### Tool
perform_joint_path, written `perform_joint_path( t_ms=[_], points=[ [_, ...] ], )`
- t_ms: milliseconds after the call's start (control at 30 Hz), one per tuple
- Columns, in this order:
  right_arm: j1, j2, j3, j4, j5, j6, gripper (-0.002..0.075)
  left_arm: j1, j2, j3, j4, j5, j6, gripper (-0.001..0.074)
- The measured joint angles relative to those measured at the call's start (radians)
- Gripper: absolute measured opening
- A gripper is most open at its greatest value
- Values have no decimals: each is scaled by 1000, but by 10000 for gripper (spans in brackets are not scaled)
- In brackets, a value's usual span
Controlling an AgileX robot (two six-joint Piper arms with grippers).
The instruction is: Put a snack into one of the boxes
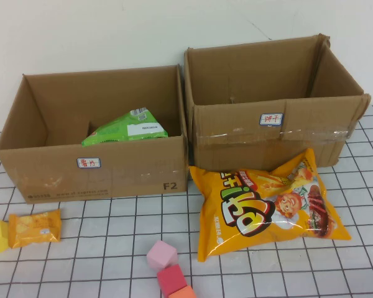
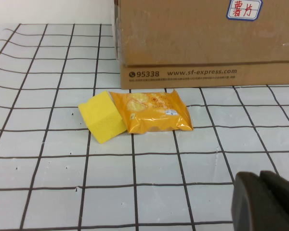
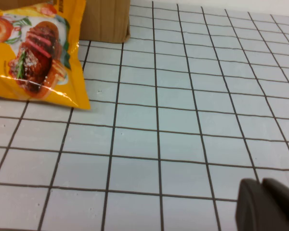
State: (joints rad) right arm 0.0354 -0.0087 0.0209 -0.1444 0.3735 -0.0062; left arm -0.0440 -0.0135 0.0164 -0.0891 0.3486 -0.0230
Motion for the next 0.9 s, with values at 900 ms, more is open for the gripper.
perform_joint_path(
  t_ms=[900],
  points=[
    [0, 0, 2, -7, -29, 0, 1, 0, 0, 3, 0, -24, 0, -1]
  ],
)
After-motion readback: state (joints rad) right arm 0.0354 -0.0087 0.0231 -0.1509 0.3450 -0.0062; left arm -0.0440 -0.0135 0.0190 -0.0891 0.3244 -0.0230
